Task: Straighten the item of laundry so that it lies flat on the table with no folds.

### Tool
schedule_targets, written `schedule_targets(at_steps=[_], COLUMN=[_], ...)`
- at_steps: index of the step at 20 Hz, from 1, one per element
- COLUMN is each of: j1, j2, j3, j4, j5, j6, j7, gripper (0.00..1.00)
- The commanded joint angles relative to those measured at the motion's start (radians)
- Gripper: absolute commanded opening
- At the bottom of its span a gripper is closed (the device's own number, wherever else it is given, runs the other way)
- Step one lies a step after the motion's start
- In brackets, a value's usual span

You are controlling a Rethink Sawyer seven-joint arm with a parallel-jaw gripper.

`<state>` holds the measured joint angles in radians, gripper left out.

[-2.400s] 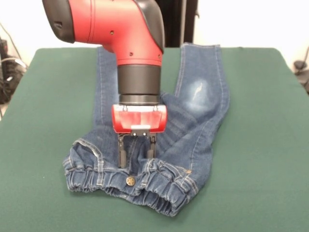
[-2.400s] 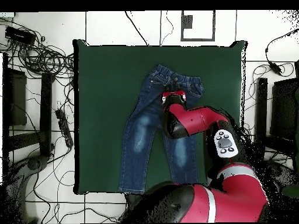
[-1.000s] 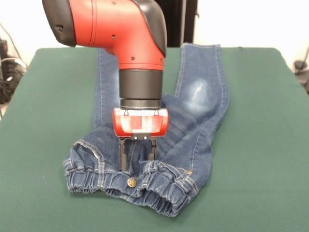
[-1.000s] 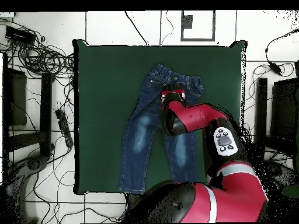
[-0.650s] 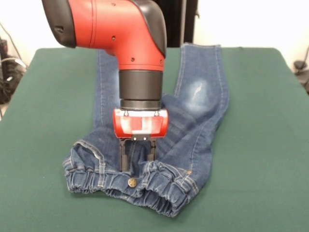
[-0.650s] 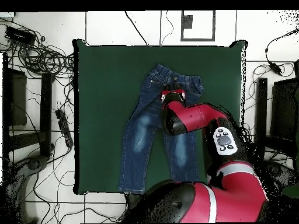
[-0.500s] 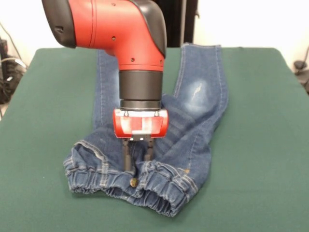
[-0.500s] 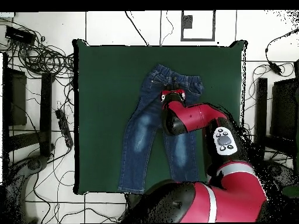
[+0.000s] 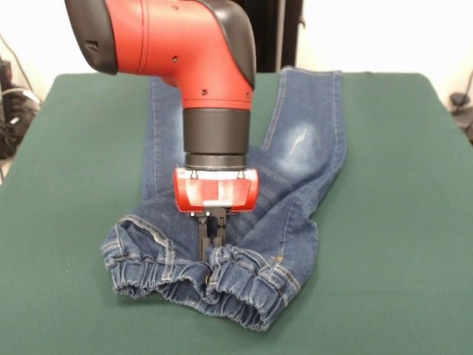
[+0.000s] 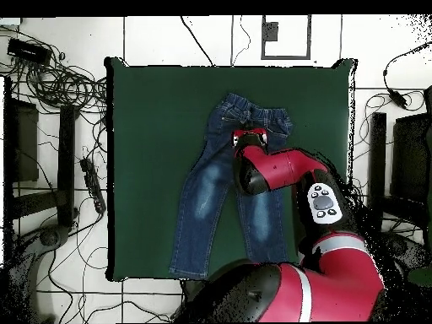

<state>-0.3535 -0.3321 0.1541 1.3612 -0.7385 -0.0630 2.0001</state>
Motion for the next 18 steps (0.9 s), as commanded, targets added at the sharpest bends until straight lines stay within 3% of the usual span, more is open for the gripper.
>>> schedule_targets(at_steps=[1,8,11,18], j1=[0.038,0.122,0.196,0.216], j2=[0.033,-0.021,-0.030,-0.034], j3=[0.151,0.054,-0.045,-0.077], j4=[0.030,0.014,-0.019,-0.049], j5=[-0.030,-0.022,-0.019,-0.011], j6=[0.132,0.051,-0.028,-0.060], j7=[-0.043,0.018,0.041,0.052], gripper=[0.00,0.00,0.00,0.00])
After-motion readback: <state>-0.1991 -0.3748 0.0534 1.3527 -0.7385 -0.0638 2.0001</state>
